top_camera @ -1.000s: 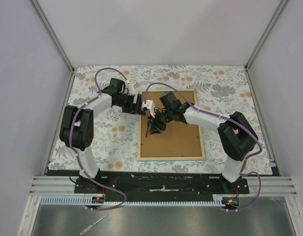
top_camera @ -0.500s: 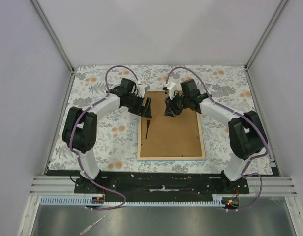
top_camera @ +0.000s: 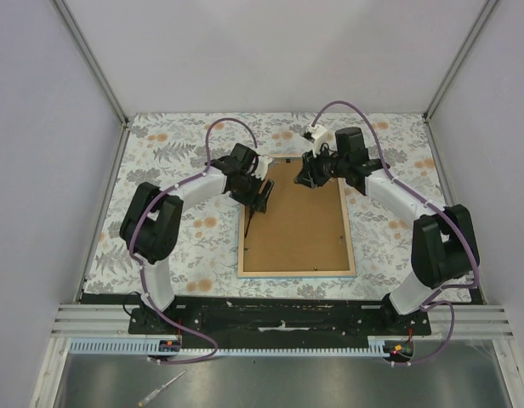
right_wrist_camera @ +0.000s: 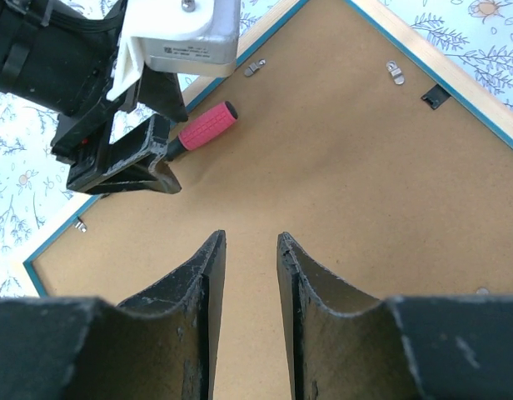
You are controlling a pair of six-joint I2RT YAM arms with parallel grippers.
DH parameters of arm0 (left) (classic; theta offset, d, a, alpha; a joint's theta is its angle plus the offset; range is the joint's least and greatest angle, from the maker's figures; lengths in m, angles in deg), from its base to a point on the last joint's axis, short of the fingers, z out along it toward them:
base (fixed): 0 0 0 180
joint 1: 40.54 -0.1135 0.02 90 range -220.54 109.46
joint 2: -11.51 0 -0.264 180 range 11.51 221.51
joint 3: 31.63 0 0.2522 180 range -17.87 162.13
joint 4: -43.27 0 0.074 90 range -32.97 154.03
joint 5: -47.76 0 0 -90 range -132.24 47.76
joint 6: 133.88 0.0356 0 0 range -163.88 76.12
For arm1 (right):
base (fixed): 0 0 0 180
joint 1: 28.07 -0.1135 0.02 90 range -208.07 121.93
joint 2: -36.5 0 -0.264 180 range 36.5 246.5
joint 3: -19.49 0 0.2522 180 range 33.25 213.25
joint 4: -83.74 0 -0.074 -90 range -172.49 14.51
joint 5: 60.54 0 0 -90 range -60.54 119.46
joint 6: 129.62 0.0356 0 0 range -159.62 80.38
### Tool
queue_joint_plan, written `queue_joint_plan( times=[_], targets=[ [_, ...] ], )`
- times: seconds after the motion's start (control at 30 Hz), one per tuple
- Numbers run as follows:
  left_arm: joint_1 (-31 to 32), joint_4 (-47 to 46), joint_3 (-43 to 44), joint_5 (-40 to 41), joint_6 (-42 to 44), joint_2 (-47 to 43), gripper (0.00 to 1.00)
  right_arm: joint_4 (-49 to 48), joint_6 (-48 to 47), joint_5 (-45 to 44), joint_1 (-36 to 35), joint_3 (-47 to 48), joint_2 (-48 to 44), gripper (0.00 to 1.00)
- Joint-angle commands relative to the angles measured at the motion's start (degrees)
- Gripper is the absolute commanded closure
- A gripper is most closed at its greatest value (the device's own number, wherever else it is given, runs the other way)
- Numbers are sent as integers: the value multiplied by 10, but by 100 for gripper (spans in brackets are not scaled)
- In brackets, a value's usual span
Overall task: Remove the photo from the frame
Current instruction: Pick up the screwdriver from the photo frame.
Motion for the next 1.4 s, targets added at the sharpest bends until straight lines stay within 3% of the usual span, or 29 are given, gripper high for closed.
queue_joint_plan(
  times=[0.0, 0.1, 0.27, 0.53, 0.57, 0.97, 1.07, 1.13, 1.17, 1.2, 1.3, 1.37],
  targets=[
    [-1, -22, -10, -2, 11, -27, 24, -20, 16, 22, 2, -2, -2, 62],
    [-1, -25, -17, 5, 20, -35, 29, -21, 19, 25, 1, -3, -3, 62],
    [-1, -12, -15, 12, 28, -4, 50, -22, 25, 32, 2, -3, -8, 62],
    [-1, -7, -1, -33, 36, 28, 97, -24, 52, 53, 7, -1, 5, 62],
    [-1, -7, -1, -43, 39, 25, 98, -24, 61, 61, 8, 1, 10, 62],
    [2, -39, -17, -177, 89, -78, 98, 4, 141, 171, 18, 33, 107, 59],
    [7, -49, -29, -179, 87, -92, 98, 6, 153, 193, 18, 36, 124, 55],
    [16, -46, -28, -140, 89, -90, 98, 6, 155, 183, 18, 37, 130, 54],
    [21, -36, -25, -116, 95, -84, 91, 5, 155, 174, 19, 36, 131, 54],
    [25, -32, -28, -95, 98, -81, 74, 6, 153, 168, 18, 36, 132, 54],
    [45, -27, -42, -37, 108, -65, 45, 6, 151, 157, 20, 36, 129, 54],
    [57, -26, -48, -14, 114, -57, 41, 5, 152, 153, 22, 37, 125, 54]
  ],
)
